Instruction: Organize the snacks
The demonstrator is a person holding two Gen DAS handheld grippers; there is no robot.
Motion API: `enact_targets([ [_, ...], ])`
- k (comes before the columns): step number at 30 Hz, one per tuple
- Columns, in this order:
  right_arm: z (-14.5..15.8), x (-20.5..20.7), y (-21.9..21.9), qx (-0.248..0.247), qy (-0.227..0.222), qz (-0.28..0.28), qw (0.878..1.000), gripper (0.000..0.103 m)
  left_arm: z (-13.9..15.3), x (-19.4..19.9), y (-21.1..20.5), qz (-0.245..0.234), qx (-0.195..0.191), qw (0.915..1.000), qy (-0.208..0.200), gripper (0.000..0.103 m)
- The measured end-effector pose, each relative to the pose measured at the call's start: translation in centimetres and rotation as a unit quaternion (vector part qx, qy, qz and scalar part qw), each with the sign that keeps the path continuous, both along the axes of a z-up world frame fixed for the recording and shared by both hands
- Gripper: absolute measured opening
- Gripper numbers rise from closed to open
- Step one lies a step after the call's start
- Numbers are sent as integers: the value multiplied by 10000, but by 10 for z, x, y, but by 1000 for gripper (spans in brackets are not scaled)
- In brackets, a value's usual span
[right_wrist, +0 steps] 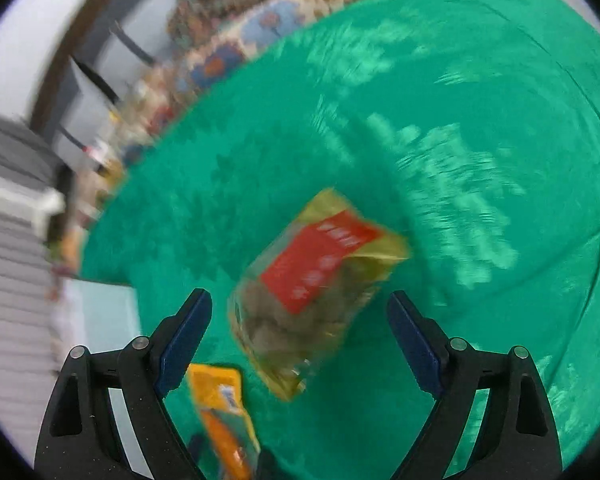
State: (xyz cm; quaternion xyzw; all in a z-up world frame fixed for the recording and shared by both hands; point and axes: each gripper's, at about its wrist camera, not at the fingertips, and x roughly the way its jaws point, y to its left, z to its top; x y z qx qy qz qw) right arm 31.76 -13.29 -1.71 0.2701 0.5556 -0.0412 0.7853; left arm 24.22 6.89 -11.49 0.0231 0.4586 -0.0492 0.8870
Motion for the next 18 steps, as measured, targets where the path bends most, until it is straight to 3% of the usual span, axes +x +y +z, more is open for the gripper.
enact_targets([
  [2, -14, 11, 18, -348, 384, -3, 9987, 92, 0, 0, 0, 0, 0, 10000, 0, 103],
  [5, -31, 13, 27, -549, 356, 159, 9977, 88, 0, 0, 0, 0, 2, 10000, 0, 103],
  [9, -25, -13, 14, -859, -216, 723, 9934, 78, 0, 0, 0, 0, 4, 10000, 0, 103],
  [13, -22, -52, -20, -579, -609, 1161, 9897, 76, 0, 0, 0, 0, 3, 10000, 0, 103],
  [16, -16, -85, -33, -550, -828, 1717, 9801, 77, 0, 0, 0, 0, 4, 10000, -1, 103],
  [18, -11, -110, -38, -746, -1017, 2293, 9651, 77, 0, 0, 0, 0, 3, 10000, 0, 103],
])
